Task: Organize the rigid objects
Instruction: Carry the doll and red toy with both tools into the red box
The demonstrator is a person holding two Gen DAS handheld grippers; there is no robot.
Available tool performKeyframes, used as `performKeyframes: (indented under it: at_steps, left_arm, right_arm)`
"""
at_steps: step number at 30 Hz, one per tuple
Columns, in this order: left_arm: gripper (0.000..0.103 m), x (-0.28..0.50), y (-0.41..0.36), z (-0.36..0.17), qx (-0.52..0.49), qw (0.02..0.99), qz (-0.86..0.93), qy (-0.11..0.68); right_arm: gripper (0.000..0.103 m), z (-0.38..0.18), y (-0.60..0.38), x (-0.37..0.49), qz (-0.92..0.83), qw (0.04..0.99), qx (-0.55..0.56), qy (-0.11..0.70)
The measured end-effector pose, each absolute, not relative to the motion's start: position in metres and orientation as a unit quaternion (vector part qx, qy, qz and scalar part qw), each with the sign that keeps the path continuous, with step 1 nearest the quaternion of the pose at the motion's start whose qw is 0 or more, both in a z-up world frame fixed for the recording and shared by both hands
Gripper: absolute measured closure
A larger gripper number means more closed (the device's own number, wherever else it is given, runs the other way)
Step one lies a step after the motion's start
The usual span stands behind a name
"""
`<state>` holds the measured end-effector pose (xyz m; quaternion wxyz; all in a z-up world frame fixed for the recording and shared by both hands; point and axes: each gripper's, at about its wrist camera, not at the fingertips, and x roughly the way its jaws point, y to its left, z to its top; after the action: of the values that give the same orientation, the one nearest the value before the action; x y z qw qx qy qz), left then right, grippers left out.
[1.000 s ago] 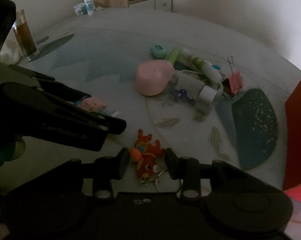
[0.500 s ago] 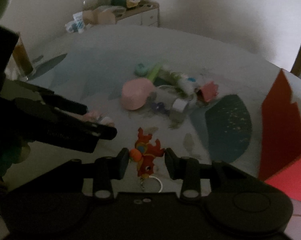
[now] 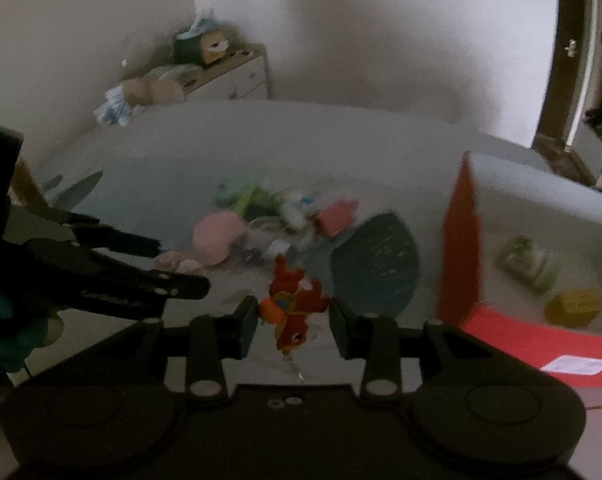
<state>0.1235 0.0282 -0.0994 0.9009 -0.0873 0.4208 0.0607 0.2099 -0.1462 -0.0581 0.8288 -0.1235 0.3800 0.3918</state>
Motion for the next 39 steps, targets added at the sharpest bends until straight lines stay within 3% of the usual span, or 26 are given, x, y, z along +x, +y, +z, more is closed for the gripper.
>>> performKeyframes:
  at_steps: [25, 39]
  left_arm:
    - [0.028, 0.226, -0.067, -0.024, -0.059, 0.922, 0.012, 0.383]
    - [0.028, 0.293, -0.154, -0.028, -0.024, 0.919, -0.004, 0.393]
  right_arm:
    - [0.065, -0.012, -0.255, 0.308, 0.318, 0.885, -0.105, 0.324]
    - [0.065, -0.031, -0.315, 0.373, 0.307, 0.878, -0.103, 0.352]
